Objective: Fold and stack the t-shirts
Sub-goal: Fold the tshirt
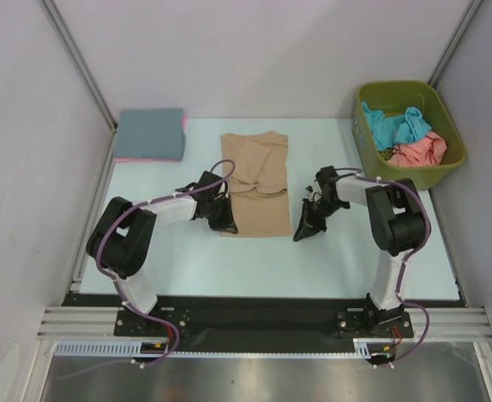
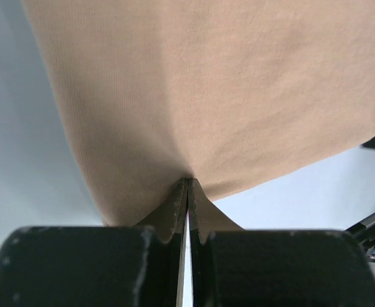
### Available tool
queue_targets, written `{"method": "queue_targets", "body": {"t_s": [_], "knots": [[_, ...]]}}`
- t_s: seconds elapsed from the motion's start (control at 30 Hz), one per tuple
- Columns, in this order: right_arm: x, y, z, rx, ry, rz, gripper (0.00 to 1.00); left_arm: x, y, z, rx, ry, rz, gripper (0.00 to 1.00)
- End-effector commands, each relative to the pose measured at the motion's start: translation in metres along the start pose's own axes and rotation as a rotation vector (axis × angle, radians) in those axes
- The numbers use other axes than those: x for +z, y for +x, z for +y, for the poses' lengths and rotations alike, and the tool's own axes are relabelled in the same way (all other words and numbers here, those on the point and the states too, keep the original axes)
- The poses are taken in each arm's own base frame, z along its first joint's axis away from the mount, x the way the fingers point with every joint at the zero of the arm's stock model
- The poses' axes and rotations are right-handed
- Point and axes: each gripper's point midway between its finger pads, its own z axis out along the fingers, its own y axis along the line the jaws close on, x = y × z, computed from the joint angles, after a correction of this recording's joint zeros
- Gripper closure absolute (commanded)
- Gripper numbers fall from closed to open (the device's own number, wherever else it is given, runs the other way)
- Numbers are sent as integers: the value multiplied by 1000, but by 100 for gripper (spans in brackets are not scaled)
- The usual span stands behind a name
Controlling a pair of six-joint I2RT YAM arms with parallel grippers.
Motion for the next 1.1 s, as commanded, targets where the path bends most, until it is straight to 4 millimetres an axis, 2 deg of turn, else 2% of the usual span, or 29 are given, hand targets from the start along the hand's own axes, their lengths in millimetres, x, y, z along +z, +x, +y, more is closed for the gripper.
{"method": "queue_targets", "body": {"t_s": [0.0,0.07,0.1,0.17,0.27,0.3,0.33,0.4,0.43,0.47,0.5,0.53,0.57,0.6,0.63,0.67,0.7,0.77,0.87,1.07], "knots": [[-15,-14,-45,-6,170,-105,100,-9,29,46,25,-180,61,96],[-28,-19,-36,-22,155,-136,100,-22,23,35,32,-154,36,96],[-38,-21,-25,-42,133,-162,100,-30,24,29,36,-138,36,96],[-50,-27,4,-82,65,-202,100,-55,8,6,54,-78,-40,91],[-62,-43,53,-111,-64,-272,97,-72,-8,-14,53,-27,-90,85],[-59,-50,72,-113,-107,-300,96,-72,-13,-18,51,-16,-98,85],[-54,-56,78,-110,-122,-308,95,-66,-16,-21,42,-1,-88,85],[-47,-71,101,-123,-171,-348,85,-58,-32,-32,28,45,-107,85],[-34,-79,101,-75,-174,-337,82,-53,-38,-36,22,64,-109,86],[-31,-87,111,-80,-189,-352,80,-38,-42,-37,3,72,-90,86],[-27,-95,117,-89,-198,-367,79,-31,-52,-42,8,94,-111,86],[-10,-99,115,-75,-174,-346,77,-23,-56,-42,2,97,-107,88],[-7,-105,116,-79,-154,-363,75,-19,-66,-46,5,100,-124,88],[-8,-114,124,-93,-155,-384,74,-4,-70,-42,0,89,-116,88],[-3,-117,126,-101,-139,-391,72,1,-74,-43,1,85,-117,88],[5,-123,122,-99,-110,-399,69,3,-85,-45,7,80,-135,89],[5,-127,125,-104,-102,-404,69,15,-85,-40,4,60,-115,89],[16,-130,120,-101,-72,-389,68,19,-97,-43,7,57,-128,89],[18,-137,114,-108,-38,-421,66,24,-108,-48,4,64,-144,89],[14,-157,109,-138,-9,-475,60,38,-125,-43,-17,51,-148,89]]}}
